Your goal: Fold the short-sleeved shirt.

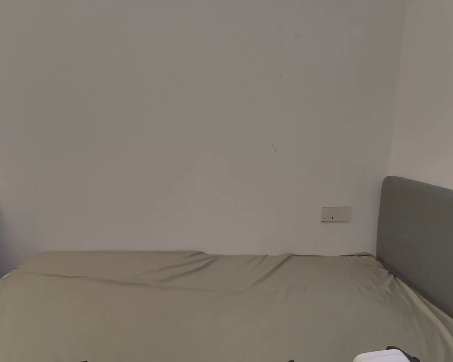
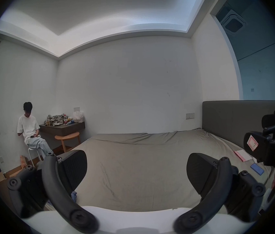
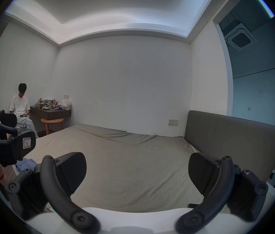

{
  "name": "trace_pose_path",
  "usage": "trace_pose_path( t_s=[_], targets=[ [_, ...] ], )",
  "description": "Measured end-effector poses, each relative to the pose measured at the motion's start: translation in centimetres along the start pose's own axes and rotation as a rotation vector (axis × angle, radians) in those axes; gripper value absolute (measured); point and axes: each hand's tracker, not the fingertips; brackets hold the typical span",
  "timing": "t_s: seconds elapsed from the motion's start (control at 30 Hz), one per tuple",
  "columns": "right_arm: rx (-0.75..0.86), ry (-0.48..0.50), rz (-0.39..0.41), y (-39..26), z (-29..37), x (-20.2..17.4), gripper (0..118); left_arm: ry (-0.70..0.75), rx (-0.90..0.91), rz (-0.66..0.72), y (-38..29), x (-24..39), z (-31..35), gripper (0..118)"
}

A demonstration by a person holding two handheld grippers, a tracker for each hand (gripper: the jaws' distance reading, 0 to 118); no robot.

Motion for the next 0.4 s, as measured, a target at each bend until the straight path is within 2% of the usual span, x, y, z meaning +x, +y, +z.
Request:
trace_pose_path(
  t_s=[0.23,0.4],
  targets=[
    [0.002,-0.001,0.005,0.0,0.1,0.0,118,0.023,0.023,0.082,0.1,-0.3,-0.2,118],
    [0.001,-0.011,0.01,0.0,0.0,-0.1,118,-0.023,-0.115,0.142,0.1,-1.1,-0.4,118]
  ],
)
